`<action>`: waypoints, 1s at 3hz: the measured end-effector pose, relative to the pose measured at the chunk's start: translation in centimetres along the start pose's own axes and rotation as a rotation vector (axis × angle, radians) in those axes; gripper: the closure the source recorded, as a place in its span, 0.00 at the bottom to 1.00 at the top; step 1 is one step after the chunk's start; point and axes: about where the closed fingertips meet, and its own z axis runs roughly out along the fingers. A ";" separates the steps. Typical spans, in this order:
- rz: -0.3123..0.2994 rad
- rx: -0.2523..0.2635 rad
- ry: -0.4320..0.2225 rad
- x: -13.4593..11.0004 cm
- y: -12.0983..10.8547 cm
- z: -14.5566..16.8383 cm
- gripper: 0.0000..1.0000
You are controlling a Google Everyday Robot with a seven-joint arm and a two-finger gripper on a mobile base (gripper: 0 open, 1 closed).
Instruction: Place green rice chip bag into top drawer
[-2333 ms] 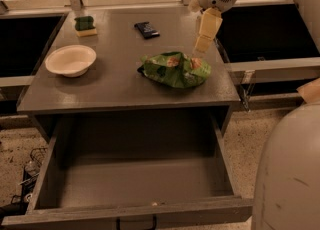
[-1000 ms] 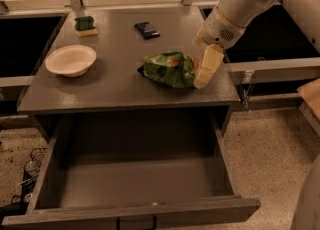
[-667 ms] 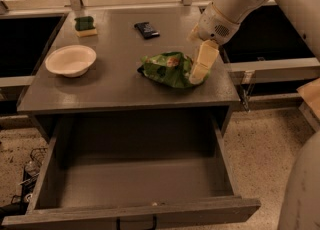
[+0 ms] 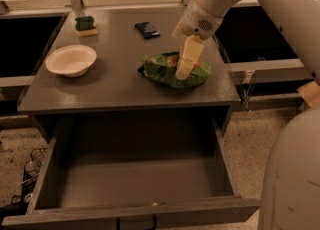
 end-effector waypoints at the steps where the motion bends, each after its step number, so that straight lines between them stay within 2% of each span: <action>1: 0.017 -0.013 -0.016 0.6 0.2 0.6 0.00; 3: 0.034 -0.025 -0.026 1.4 0.2 1.3 0.00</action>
Offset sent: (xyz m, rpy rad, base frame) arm -0.0058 -0.0146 -0.0202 0.0297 0.0576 -0.0259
